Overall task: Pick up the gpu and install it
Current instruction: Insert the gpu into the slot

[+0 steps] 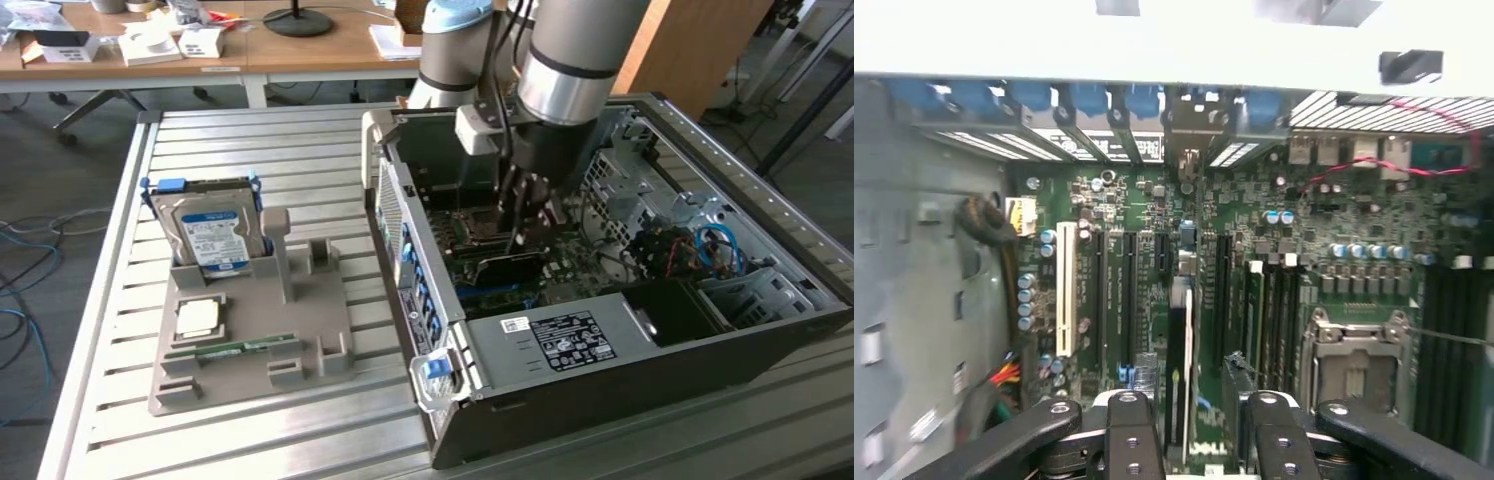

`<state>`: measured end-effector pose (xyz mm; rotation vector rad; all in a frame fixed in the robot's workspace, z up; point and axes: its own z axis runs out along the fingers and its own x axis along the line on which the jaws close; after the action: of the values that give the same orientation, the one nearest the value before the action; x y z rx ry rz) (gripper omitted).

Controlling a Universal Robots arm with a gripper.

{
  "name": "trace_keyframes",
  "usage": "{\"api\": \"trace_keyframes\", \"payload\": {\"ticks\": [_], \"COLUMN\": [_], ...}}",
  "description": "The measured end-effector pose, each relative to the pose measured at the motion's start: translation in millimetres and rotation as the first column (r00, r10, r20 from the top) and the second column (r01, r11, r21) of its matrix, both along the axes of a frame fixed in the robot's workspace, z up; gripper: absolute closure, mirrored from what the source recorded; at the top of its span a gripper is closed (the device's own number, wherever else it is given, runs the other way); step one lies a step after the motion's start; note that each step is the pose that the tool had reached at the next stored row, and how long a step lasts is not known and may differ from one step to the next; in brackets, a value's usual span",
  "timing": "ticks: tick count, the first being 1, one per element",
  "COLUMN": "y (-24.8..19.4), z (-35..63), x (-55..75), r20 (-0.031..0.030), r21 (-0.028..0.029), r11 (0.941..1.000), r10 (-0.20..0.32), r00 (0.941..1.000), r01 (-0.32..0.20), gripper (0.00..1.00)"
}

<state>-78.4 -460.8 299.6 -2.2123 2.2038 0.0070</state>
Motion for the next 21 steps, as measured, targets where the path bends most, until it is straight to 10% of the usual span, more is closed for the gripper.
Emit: {"api": "trace_keyframes", "payload": {"ticks": [14, 21], "y": [0.0, 0.0], "z": [63.4, 67.0], "x": [0.0, 0.0], "r20": [-0.0001, 0.0], "r21": [-0.0002, 0.0], "r11": [1.0, 1.0], "r10": [0.0, 0.0], "r00": [1.0, 1.0], "r01": [0.0, 0.0], "gripper": [0.6, 0.6]}}
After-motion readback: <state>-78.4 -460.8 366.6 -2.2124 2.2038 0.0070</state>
